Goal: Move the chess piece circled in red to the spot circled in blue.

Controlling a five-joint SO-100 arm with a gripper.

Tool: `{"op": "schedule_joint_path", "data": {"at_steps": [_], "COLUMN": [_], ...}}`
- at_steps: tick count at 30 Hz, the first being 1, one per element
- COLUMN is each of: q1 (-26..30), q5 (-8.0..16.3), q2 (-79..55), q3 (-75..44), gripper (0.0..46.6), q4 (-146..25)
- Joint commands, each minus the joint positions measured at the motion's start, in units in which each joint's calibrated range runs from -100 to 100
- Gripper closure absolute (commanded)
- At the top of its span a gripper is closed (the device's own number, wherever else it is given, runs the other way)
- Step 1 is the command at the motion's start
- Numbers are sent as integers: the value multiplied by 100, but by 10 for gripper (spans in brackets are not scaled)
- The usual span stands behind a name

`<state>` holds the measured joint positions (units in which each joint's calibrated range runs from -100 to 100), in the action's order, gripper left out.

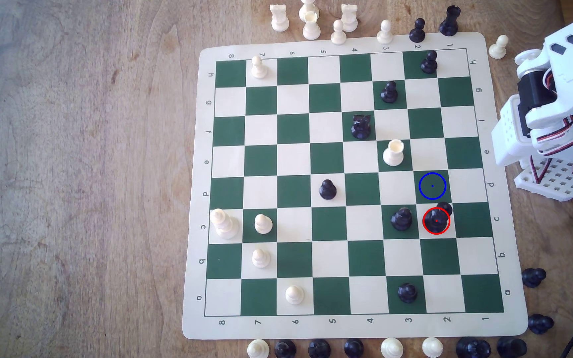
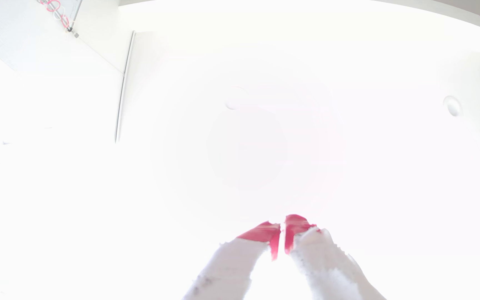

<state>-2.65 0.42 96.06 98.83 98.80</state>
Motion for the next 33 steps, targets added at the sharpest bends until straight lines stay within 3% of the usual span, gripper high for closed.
{"op": "schedule_joint_path", "data": {"at_steps": [1, 12, 19, 22, 33], "q1": [-12, -12, 19, -239, -599], "q5": [-15, -15, 20, 24, 39], "q2": [-22, -22, -22, -31, -39], "q3": [108, -327, -1261, -1705, -2766], "gripper": [464, 464, 464, 464, 463], "q4": [62, -2526, -6187, -8292, -12305]}}
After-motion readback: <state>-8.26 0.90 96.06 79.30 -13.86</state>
